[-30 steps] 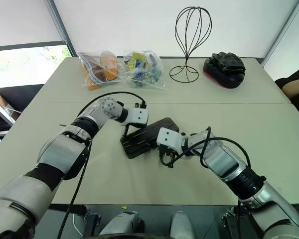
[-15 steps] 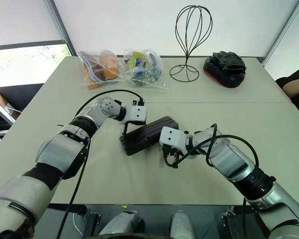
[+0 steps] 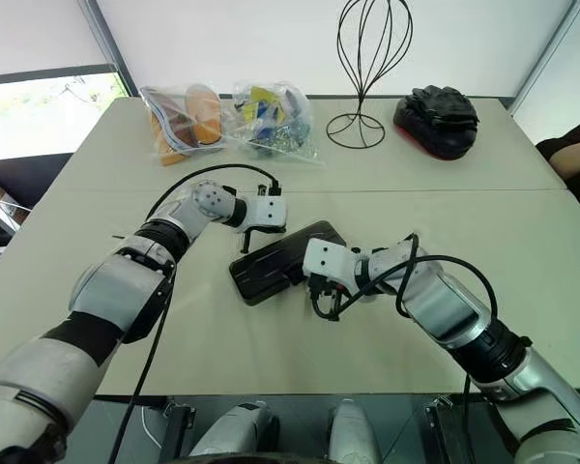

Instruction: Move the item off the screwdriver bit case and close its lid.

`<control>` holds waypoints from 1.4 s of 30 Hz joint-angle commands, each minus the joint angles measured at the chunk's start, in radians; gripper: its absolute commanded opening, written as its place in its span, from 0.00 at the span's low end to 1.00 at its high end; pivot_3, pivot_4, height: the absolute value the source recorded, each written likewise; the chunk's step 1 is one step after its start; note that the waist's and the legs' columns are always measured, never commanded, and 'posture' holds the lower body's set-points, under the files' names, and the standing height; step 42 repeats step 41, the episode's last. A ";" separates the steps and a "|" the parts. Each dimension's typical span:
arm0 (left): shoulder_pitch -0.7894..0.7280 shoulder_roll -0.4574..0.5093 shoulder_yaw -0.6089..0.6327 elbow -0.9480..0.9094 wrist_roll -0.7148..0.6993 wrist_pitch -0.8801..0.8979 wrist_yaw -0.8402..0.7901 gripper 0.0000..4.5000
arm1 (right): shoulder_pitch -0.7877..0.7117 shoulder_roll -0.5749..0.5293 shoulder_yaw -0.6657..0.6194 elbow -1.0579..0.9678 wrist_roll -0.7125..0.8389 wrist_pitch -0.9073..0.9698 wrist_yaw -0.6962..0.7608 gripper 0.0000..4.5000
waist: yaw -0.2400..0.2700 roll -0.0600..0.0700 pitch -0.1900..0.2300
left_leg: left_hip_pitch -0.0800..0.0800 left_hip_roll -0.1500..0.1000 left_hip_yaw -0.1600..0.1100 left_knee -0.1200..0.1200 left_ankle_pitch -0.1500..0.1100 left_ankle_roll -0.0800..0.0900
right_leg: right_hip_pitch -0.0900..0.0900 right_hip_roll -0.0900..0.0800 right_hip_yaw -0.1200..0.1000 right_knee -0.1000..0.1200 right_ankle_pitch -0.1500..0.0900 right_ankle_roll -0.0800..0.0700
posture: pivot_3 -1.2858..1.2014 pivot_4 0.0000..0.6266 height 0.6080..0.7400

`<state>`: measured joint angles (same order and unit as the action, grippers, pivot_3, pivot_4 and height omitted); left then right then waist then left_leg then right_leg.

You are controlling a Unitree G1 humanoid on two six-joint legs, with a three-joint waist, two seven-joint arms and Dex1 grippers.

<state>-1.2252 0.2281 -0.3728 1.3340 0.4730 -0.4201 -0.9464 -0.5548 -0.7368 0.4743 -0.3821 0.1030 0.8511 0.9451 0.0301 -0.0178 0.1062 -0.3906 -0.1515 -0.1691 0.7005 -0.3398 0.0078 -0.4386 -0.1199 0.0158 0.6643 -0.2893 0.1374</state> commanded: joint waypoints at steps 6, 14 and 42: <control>0.019 -0.018 -0.018 0.025 0.006 0.017 -0.143 0.00 | -0.044 0.042 -0.002 0.040 -0.016 -0.022 -0.017 0.00 | -0.005 0.000 0.000 | 0.000 0.000 0.000 0.000 0.000 0.000 | 0.000 0.000 0.000 0.001 0.000 0.000 | 0.52 0.24 1.00; 0.015 -0.049 -0.006 0.016 -0.032 0.077 -0.360 0.00 | -0.079 0.122 0.022 0.203 -0.070 -0.092 -0.050 0.00 | -0.026 0.000 0.000 | 0.000 0.000 0.000 0.000 0.000 0.000 | 0.000 0.000 -0.001 0.001 0.000 0.000 | 0.52 0.24 1.00; -0.104 0.132 0.391 -0.057 -0.395 0.284 -0.430 0.00 | 0.185 -0.009 -0.449 -0.416 0.274 0.387 0.009 0.00 | -0.030 -0.001 0.006 | -0.019 -0.004 -0.006 0.015 0.000 0.000 | -0.015 -0.004 -0.001 0.006 0.000 0.000 | 0.52 0.24 1.00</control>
